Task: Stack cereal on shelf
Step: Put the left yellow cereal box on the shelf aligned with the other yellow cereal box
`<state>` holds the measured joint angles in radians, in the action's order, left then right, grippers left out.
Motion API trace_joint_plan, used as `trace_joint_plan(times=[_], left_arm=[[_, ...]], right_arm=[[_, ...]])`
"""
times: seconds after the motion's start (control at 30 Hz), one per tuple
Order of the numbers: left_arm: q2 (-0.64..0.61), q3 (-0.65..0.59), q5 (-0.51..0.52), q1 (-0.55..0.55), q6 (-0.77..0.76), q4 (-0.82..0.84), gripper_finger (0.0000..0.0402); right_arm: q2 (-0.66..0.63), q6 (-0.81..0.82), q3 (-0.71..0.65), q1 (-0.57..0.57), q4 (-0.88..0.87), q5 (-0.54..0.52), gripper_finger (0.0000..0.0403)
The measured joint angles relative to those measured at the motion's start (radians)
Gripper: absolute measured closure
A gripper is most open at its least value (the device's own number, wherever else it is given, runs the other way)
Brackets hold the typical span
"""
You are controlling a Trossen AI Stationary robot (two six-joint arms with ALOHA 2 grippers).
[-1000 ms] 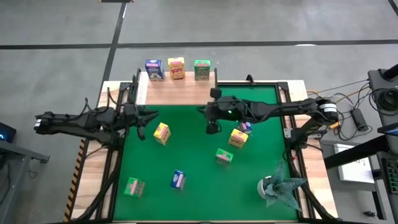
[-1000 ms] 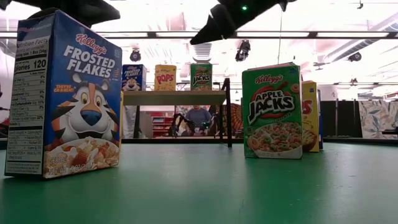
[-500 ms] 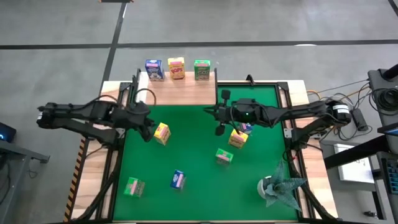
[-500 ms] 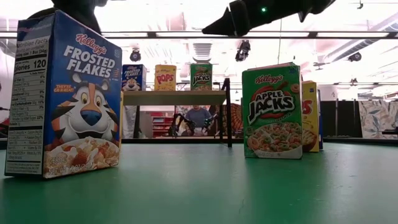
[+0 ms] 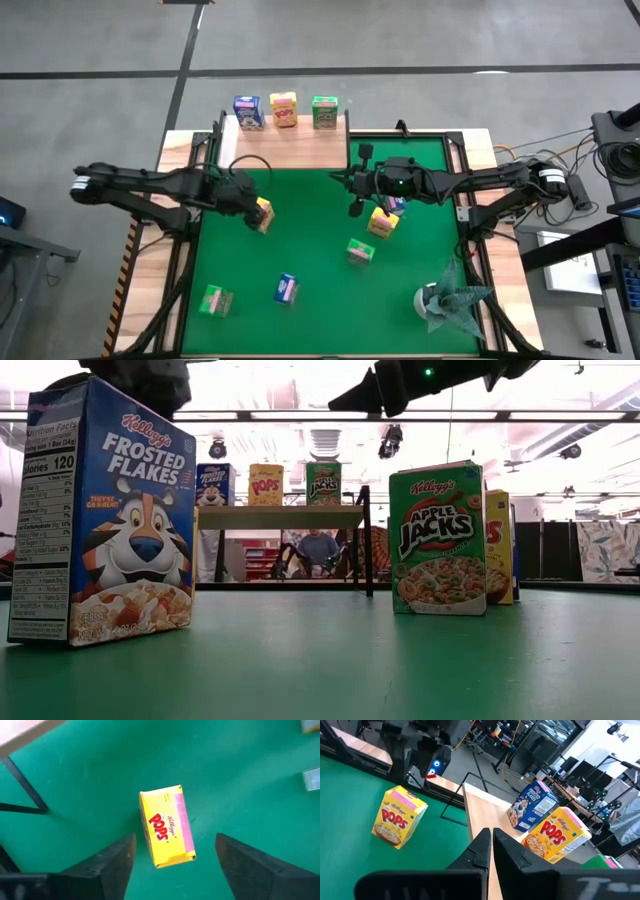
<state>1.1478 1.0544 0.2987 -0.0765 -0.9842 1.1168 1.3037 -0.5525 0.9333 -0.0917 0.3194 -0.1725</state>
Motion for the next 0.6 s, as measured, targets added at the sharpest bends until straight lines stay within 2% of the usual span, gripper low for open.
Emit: trace_joint_plan(times=[0.2,0.6], left_arm=[[0.073,-0.005,0.01,0.0,-0.002,-0.028,0.0109],[0.178,-0.015,0.061,0.0,0.029,-0.035,0.0112]], right_arm=[[0.0,-0.008,0.0,0.0,-0.009,-0.002,0.0394],[0.0,-0.009,0.0,0.0,-0.027,-0.002,0.0394]])
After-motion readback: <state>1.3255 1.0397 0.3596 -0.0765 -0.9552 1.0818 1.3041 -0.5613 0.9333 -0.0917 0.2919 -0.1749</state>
